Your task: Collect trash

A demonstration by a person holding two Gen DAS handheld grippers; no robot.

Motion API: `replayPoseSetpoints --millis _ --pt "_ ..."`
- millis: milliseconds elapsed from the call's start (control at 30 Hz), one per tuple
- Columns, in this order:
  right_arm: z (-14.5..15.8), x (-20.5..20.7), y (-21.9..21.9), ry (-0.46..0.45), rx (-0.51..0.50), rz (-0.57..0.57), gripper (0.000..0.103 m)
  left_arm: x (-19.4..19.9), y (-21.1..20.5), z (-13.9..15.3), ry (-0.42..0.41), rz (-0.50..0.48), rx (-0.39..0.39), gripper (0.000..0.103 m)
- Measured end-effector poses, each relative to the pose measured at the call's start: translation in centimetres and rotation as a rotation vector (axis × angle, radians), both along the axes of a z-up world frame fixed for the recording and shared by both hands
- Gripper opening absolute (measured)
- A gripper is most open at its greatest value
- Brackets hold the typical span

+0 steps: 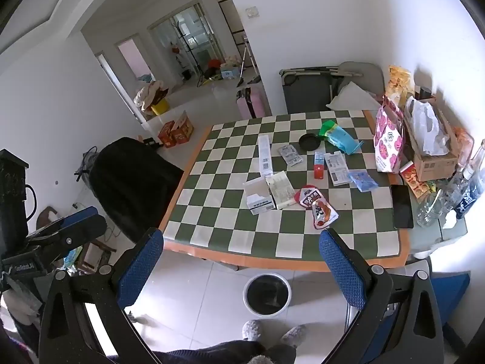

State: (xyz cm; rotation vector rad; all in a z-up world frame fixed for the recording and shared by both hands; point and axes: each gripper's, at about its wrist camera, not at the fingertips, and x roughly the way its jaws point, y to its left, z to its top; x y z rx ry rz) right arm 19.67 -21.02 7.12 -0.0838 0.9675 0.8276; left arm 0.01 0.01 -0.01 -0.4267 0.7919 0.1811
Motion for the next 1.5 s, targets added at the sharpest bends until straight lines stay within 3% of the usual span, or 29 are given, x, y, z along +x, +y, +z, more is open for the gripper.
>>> replayPoseSetpoints --millis 1500 --pt "-0.5 1.0 1.1 0.028 0.003 0.021 0.103 2.3 -1.0 -0.5 0.001 -0.028 -0.005 0.103"
